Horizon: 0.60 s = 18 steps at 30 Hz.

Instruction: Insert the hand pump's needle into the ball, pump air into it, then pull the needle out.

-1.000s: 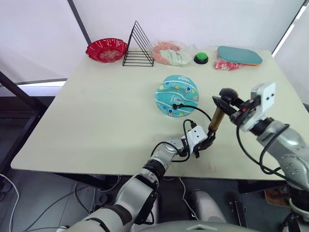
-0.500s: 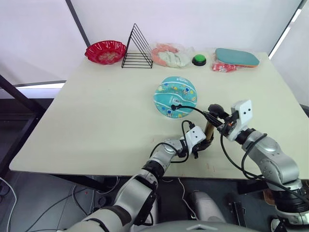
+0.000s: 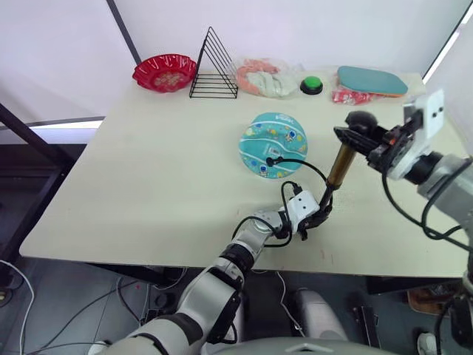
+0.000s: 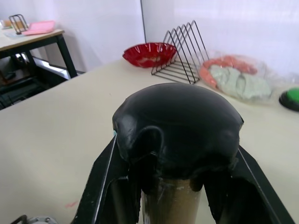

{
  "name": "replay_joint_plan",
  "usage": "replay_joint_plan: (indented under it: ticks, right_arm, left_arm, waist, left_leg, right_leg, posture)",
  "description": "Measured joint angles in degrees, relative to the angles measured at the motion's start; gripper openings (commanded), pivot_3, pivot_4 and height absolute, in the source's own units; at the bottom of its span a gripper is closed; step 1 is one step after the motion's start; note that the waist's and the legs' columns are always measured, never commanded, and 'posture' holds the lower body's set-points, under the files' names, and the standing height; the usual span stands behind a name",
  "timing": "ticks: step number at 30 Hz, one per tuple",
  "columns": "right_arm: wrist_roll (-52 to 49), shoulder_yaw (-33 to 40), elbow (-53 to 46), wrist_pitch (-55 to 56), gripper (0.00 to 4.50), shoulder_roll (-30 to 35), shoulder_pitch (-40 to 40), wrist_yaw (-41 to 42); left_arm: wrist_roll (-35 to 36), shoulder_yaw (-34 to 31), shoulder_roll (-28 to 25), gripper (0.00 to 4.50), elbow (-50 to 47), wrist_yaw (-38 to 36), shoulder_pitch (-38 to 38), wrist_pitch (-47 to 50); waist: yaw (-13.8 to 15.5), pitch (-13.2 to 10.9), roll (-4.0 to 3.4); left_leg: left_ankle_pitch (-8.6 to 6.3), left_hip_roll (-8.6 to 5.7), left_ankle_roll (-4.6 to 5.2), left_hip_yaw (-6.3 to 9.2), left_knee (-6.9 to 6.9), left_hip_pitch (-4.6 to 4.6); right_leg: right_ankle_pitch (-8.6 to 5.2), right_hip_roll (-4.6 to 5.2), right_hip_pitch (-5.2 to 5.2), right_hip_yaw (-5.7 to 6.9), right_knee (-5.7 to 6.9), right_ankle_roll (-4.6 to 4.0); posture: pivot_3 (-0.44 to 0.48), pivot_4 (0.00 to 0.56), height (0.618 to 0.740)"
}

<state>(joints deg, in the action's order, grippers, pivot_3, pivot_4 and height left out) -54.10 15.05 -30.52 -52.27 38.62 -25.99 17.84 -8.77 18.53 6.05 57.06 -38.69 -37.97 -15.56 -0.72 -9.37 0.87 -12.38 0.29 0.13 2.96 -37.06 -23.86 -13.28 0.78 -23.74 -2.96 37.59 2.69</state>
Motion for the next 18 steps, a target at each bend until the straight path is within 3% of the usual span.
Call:
replay_joint_plan:
  ticks: [7,18]
  right_arm:
    - [3.5,-0.3,-1.0,8.8,1.15,-3.2,8.2,1.8]
    - [19.8,-14.6,10.0,26.3,1.15,-9.4,17.7,8.0]
  left_arm:
    - [-0.7,0.2,-0.1,1.07,0.8,0.1,-0.1,0.0]
    - [-1.2,0.1,-0.2,1.07,1.1,0.4,0.1,0.2]
  waist:
    - [-0.1,0.2,0.3]
    - [-0.4,0.8,0.61]
  left_leg:
    - [-0.02,0.06,0.03,0.04,0.01,0.16]
    - [-0.02,0.12,0.02,-0.04,0.01,0.44]
  right_leg:
    - [-0.05,-0.08,0.15,0.04,-0.03,0.05]
    - [-0.11,-0.13,0.32,-0.02,0.03,-0.09]
  posture:
    - [0.0,0.15,0.74]
    - [0.0,0.15,0.74]
